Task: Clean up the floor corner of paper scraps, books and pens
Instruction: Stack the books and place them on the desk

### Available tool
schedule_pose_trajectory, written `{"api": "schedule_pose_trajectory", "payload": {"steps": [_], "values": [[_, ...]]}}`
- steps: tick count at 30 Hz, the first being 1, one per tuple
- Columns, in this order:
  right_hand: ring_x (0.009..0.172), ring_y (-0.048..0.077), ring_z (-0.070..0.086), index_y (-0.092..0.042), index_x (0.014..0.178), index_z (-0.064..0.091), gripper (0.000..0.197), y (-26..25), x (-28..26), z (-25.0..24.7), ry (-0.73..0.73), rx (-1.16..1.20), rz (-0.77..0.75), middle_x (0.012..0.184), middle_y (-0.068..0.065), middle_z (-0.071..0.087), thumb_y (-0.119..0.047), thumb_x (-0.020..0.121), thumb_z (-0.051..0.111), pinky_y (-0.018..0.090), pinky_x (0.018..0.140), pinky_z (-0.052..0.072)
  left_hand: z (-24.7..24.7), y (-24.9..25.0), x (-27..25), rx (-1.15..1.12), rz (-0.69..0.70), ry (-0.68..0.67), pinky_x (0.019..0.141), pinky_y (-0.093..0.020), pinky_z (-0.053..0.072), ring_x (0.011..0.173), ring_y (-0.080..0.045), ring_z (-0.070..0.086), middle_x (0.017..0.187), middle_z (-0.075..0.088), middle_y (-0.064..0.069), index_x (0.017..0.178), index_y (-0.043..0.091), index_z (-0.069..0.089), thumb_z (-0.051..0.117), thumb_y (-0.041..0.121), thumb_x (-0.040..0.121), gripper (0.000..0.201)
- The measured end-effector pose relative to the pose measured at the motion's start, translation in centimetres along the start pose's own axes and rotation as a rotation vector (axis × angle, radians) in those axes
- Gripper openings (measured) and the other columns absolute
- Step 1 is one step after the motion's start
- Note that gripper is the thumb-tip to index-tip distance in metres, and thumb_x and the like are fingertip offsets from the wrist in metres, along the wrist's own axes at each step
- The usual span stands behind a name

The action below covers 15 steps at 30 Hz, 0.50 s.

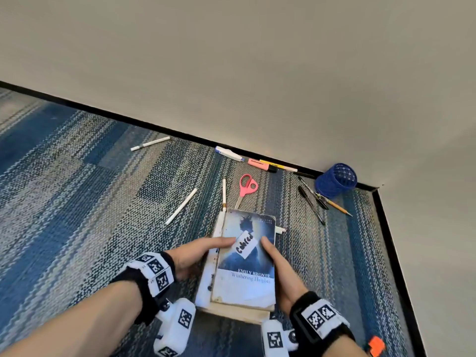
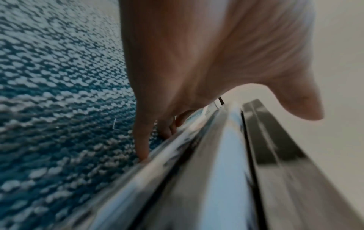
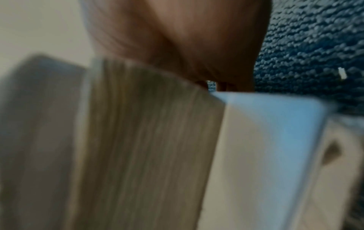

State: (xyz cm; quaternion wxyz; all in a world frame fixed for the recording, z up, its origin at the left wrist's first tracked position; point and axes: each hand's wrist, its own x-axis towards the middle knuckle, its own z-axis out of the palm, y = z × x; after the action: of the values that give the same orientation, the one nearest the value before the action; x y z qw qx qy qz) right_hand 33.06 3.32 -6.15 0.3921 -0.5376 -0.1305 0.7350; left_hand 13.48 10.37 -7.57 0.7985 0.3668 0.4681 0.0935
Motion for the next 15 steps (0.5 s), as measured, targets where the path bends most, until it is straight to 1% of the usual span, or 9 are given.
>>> {"api": "schedule_pose_trajectory", "payload": {"steps": [1,4,5,7,9,10,12,13,15], "values": [[0.123,0.037,0.056,-0.010,0.130,0.060,0.062,0.1,0.1,-0.2,-0.011,-0.021,0.005,0.130,0.022,0.059,-0.051,0.084,0.067,0.051,0.111,0.037,-0.4,0.1,-0.3,-0.017,-0.008,0.007,0.108,-0.044,0.042,0.113,-0.027,0.064,0.116,0.071,-0.008,0.116,0.014,0.071,0.075,0.058,0.065,0.068],[0.112,0.038,0.062,-0.005,0.125,0.064,0.054,0.7,-0.2,-0.7,-0.024,0.003,0.047,0.127,0.024,0.061,-0.045,0.087,0.062,0.050,0.108,0.040,-1.1,-0.1,-0.8,0.031,-0.022,0.065,0.110,-0.050,0.036,0.121,-0.028,0.056,0.125,0.066,-0.009,0.125,0.016,0.064,0.077,0.076,0.044,0.102],[0.104,0.037,0.065,-0.004,0.123,0.064,0.053,1.1,-0.4,-1.1,-0.026,0.031,0.061,0.125,0.024,0.062,-0.043,0.089,0.059,0.048,0.107,0.042,-0.9,-0.6,-0.7,0.059,-0.034,0.067,0.113,-0.049,0.031,0.126,-0.026,0.052,0.133,0.061,-0.008,0.132,0.017,0.059,0.076,0.079,0.042,0.110],[0.094,0.034,0.067,-0.002,0.122,0.065,0.051,1.7,-0.9,-1.6,-0.042,0.073,0.062,0.122,0.024,0.063,-0.040,0.090,0.055,0.044,0.098,0.046,0.4,-2.0,-0.5,0.060,-0.025,0.066,0.119,-0.047,0.021,0.133,-0.021,0.046,0.145,0.051,-0.004,0.139,0.017,0.049,0.075,0.079,0.047,0.114],[0.085,0.032,0.070,-0.001,0.111,0.071,0.046,2.1,-1.5,-2.3,-0.059,0.115,0.062,0.110,0.024,0.069,-0.037,0.091,0.051,0.038,0.083,0.055,1.8,-3.8,0.1,0.024,-0.022,0.089,0.117,-0.049,0.027,0.130,-0.022,0.050,0.145,0.050,-0.006,0.146,0.012,0.033,0.079,0.077,0.048,0.127],[0.076,0.031,0.071,0.000,0.100,0.075,0.045,2.3,-1.7,-2.7,-0.062,0.133,0.059,0.098,0.024,0.071,-0.036,0.091,0.049,0.035,0.073,0.057,2.5,-4.4,0.2,0.031,-0.010,0.118,0.114,-0.050,0.033,0.128,-0.025,0.052,0.146,0.047,-0.007,0.147,0.014,0.021,0.084,0.074,0.044,0.135],[0.063,0.030,0.069,0.001,0.083,0.076,0.048,2.7,-2.5,-3.0,-0.068,0.165,0.061,0.082,0.022,0.072,-0.038,0.088,0.049,0.032,0.060,0.056,3.6,-4.9,0.5,0.113,0.035,0.177,0.108,-0.048,0.041,0.124,-0.026,0.054,0.143,0.046,-0.004,0.142,0.024,0.018,0.090,0.068,0.036,0.136],[0.062,0.030,0.069,0.001,0.083,0.075,0.048,3.0,-2.8,-3.5,-0.068,0.174,0.066,0.080,0.022,0.071,-0.040,0.085,0.050,0.032,0.060,0.056,4.0,-4.8,0.4,0.158,0.059,0.203,0.106,-0.048,0.044,0.121,-0.024,0.055,0.139,0.048,-0.002,0.137,0.025,0.022,0.090,0.068,0.033,0.132],[0.069,0.033,0.069,0.004,0.094,0.073,0.049,3.1,-3.3,-3.9,-0.100,0.148,0.068,0.087,0.025,0.070,-0.042,0.080,0.060,0.036,0.067,0.056,4.7,-4.1,0.2,0.178,0.139,0.233,0.102,-0.046,0.047,0.113,-0.021,0.059,0.129,0.055,-0.001,0.130,0.023,0.030,0.091,0.064,0.030,0.124]]}}
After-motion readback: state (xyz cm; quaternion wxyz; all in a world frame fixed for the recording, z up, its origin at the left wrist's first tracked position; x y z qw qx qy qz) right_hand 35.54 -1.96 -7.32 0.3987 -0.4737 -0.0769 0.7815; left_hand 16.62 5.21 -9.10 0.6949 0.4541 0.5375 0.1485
